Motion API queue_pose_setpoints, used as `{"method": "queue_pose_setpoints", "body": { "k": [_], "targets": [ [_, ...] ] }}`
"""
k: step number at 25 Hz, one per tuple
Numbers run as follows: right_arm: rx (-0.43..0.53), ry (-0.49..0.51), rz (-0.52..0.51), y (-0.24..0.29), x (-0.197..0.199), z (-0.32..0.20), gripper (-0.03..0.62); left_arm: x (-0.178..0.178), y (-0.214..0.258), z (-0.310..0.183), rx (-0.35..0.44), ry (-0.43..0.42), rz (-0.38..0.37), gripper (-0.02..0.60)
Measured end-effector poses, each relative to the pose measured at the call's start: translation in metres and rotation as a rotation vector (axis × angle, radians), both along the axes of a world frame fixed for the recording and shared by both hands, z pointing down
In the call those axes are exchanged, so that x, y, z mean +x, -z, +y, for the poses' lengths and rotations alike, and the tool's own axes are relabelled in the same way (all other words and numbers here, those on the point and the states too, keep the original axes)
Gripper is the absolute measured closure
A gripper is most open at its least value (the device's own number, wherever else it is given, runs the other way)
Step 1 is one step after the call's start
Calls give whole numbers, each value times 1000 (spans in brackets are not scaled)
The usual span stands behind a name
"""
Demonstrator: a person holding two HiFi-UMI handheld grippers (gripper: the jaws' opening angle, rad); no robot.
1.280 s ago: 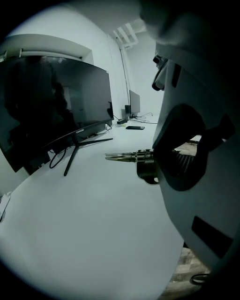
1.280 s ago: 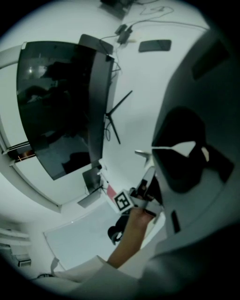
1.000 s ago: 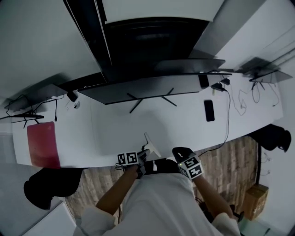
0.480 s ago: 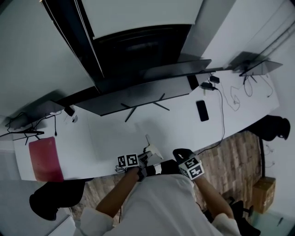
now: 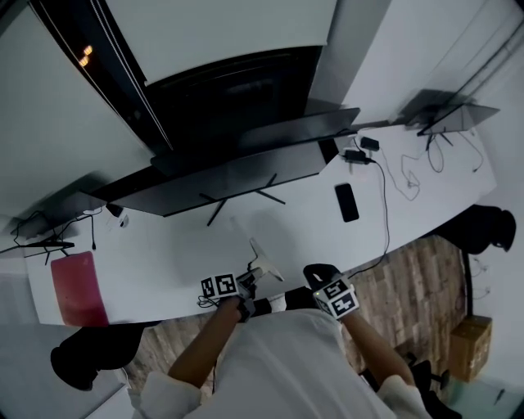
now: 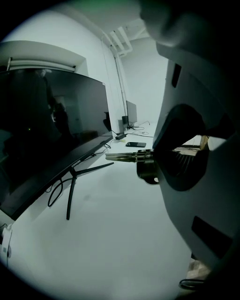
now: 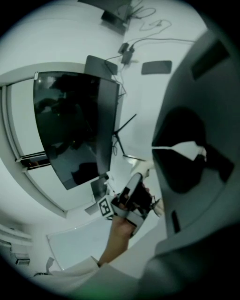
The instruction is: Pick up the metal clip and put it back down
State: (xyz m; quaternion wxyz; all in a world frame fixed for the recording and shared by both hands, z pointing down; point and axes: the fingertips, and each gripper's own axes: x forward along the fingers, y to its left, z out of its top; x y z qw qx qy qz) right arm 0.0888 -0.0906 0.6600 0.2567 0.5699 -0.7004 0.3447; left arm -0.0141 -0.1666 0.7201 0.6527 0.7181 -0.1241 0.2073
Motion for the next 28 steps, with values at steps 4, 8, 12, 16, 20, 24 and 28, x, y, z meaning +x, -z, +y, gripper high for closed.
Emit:
{"method": "queue_pose_setpoints", "body": {
  "k": [4, 8, 12, 16, 20, 24, 28],
  "targets": [
    [-2, 15, -15, -1, 25, 2, 560, 24, 6, -2, 6, 40, 4, 548],
    [-11, 35, -36, -6, 48, 2, 560, 49, 9, -7, 3, 86, 5, 548],
    [-13, 64, -45, -8, 66, -2, 560, 72, 6, -13, -17, 130, 10, 548],
    [-2, 85, -39, -11, 87, -5, 560, 92, 0, -20, -32, 174, 6, 548],
    [-15, 83, -55, -16, 108, -4, 560, 113, -9, -19, -37, 177, -13, 548],
    [-33, 101, -68, -25, 123, -4, 560, 137, -22, -20, -44, 151, -12, 548],
    [-36, 144, -74, -34, 130, -2, 560, 159, -39, -20, -40, 115, -20, 548]
  ]
}}
